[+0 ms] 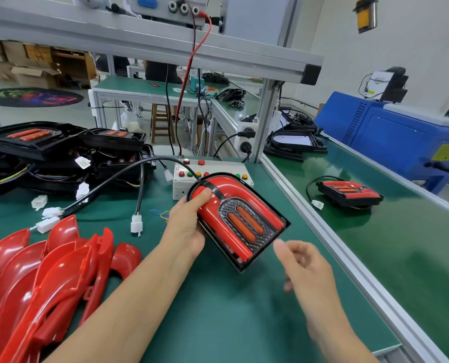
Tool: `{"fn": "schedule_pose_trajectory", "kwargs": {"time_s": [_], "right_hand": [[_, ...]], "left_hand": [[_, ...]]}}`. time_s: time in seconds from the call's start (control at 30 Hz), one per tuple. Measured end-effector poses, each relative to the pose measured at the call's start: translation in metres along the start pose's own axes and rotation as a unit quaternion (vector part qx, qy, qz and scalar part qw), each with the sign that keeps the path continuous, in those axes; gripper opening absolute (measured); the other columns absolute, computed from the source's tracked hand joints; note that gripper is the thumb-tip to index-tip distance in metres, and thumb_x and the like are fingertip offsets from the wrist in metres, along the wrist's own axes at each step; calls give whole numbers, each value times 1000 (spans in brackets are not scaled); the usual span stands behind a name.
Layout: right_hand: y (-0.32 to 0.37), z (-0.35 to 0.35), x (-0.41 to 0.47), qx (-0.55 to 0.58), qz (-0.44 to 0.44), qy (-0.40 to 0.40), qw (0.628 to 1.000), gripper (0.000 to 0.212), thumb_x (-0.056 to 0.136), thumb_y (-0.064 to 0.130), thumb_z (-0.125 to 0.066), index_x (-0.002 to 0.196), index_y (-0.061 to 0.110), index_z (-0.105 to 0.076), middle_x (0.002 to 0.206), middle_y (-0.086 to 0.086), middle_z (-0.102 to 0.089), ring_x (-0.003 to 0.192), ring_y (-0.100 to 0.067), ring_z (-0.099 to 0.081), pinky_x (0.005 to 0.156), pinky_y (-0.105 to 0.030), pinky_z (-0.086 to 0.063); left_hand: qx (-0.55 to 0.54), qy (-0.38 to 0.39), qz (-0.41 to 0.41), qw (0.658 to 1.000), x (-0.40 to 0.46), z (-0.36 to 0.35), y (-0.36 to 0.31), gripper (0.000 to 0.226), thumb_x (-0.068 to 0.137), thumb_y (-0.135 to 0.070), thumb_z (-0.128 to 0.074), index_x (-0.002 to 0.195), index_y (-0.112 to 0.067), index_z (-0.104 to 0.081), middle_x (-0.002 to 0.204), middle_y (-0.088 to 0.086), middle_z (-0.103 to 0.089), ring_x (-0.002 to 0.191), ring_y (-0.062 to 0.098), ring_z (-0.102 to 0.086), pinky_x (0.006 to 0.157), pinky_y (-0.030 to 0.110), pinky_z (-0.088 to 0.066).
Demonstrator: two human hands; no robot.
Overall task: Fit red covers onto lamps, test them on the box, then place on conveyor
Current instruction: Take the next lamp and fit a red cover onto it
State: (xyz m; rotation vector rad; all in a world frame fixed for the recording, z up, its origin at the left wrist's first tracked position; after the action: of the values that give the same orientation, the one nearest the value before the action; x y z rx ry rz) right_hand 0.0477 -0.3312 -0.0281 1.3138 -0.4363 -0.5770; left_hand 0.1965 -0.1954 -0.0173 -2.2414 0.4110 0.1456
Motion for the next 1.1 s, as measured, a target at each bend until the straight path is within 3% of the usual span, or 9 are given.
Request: {"fn": "schedule_pose_trajectory", "kwargs": {"time_s": [0.1, 0.2, 0.4, 0.63, 0.93, 1.1], "right_hand": [[-4, -15, -3, 129, -141, 176, 966, 74, 63, 49, -74, 126, 15, -53, 110, -5, -70, 89, -15, -71, 75, -30, -57], [0, -29, -4, 231, -164, 231, 931, 72, 58, 37, -80, 122, 10, -59, 113, -10, -71, 104, -28, -68, 77, -32, -58], [-1, -41, -1, 292, -182, 209, 915, 58, 61, 13, -79, 115, -2, -63, 107, -18, -72, 92, -26, -69, 70, -32, -60], [-5, -44, -3, 281, -145, 178, 932, 56, 59, 12, -80, 112, 2, -65, 108, -16, -72, 93, -26, -69, 66, -28, -58], [-11, -49, -8, 260, -120, 145, 947, 45, 66, 9, -80, 109, 5, -66, 98, -10, -75, 93, -27, -71, 65, -27, -58], [-12, -52, -8, 267, -125, 132, 946, 42, 73, 4, -77, 113, 5, -63, 101, -9, -75, 100, -28, -70, 67, -27, -58]], "left_hand": [[5, 7, 3, 1000, -4, -5, -2, 24, 85, -8, -65, 108, -5, -60, 83, 8, -69, 73, 22, -65, 62, 35, -56], [18, 15, -3, 1000, -6, -6, 0, 16, 85, -7, -65, 101, -7, -61, 81, 8, -69, 72, 21, -65, 61, 33, -56], [34, 44, -40, 998, -8, -2, 2, 14, 81, -6, -67, 94, -11, -62, 80, 6, -70, 65, 16, -67, 56, 29, -57], [34, 74, -48, 995, -7, 2, 2, 32, 67, -14, -72, 97, -13, -63, 88, 6, -72, 74, 18, -68, 66, 33, -58], [50, 50, -55, 996, -4, 4, 3, 15, 79, -1, -66, 90, -11, -66, 76, 3, -73, 64, 14, -69, 55, 27, -57], [55, 62, -38, 996, -4, 4, 5, 24, 82, -8, -66, 106, -10, -64, 91, 6, -73, 78, 17, -69, 67, 32, -58]]}}
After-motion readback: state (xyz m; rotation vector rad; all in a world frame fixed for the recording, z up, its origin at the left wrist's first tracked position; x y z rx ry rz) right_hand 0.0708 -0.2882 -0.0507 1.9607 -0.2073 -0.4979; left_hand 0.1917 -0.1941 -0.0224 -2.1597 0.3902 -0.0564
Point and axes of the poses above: each hand's wrist, its own x-axis towards the middle knuckle, its own z-axis out of the back of the hand, y = z × x, the point moved 1 cm from there along x, towards the middle knuckle
